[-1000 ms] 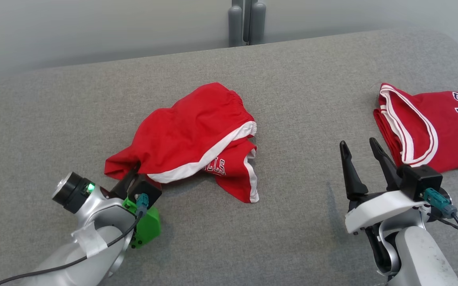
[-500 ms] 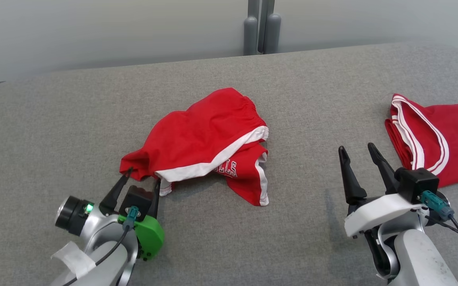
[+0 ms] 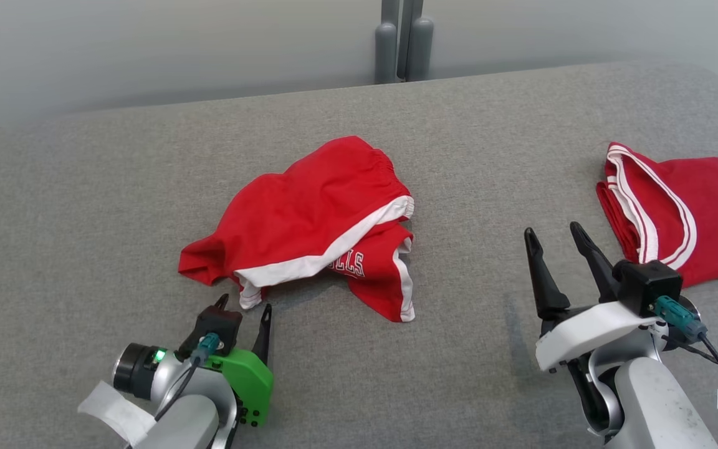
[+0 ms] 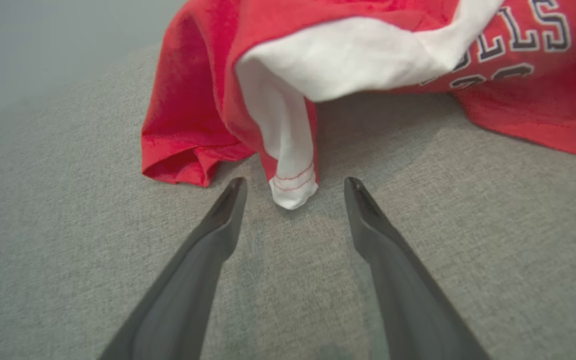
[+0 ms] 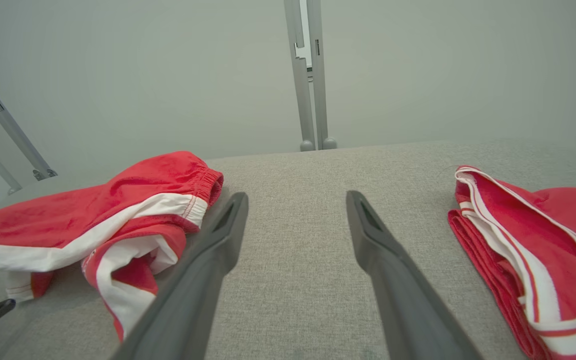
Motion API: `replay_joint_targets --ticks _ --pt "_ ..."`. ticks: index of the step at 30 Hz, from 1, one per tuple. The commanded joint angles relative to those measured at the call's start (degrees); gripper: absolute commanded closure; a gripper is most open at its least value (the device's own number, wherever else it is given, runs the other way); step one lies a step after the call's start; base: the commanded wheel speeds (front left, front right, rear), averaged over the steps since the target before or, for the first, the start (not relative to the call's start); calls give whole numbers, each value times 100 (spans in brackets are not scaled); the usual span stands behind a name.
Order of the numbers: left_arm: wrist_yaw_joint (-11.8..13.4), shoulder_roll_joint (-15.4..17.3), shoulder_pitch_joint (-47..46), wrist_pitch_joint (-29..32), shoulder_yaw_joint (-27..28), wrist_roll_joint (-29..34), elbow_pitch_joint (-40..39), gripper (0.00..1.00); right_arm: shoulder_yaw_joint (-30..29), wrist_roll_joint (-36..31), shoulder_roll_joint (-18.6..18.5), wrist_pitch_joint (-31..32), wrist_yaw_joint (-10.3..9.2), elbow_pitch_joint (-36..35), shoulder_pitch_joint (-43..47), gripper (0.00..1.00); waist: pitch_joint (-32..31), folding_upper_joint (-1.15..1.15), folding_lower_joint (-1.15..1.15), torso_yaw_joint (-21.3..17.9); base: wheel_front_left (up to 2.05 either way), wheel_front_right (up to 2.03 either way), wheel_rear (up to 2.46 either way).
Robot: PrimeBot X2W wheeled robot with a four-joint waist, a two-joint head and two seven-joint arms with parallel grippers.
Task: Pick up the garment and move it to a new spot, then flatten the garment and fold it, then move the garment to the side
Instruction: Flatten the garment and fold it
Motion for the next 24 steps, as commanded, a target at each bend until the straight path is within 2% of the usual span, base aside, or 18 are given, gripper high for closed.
replay_joint_targets --ticks 1,4,5,6,7,8,11,14,18,24 --pt "-48 -53 -141 -29 52 -73 185 0 -14 -23 -13 11 -3 -27 -64 0 77 0 0 -131 0 0 0" --pt "-138 -113 -264 -56 127 -111 499 1 -61 -46 -12 7 -3 -36 -79 0 127 0 0 -209 0 0 0" --pt "-178 -145 -295 -66 154 -140 595 24 -77 -45 -11 3 -3 -39 -80 0 141 0 0 -225 0 0 0" --pt "-224 -182 -325 -79 187 -174 684 53 -93 -54 -11 -6 -3 -38 -79 0 151 0 0 -236 0 0 0" --pt "-265 -200 -359 -76 214 -181 767 69 -107 -57 -11 -11 -3 -37 -81 0 160 0 0 -246 0 0 0" --pt "-297 -214 -393 -82 232 -191 840 100 -117 -61 -11 -17 -3 -37 -86 0 167 0 0 -252 0 0 0" --pt "-412 -210 -463 -111 275 -157 999 100 -167 -62 -11 -39 -3 -48 -76 0 181 0 0 -228 0 0 0" --pt "-422 -162 -478 -124 298 -85 1027 100 -213 -73 -11 -41 -3 -52 -59 0 184 0 0 -174 0 0 0" --pt "-371 82 -462 -121 305 175 870 100 -258 -57 -12 -70 -3 -41 -27 0 182 0 0 -30 0 0 0" --pt "-285 619 -341 -123 163 590 633 100 -244 -3 -12 -88 -3 23 -9 0 166 0 0 180 0 0 0"
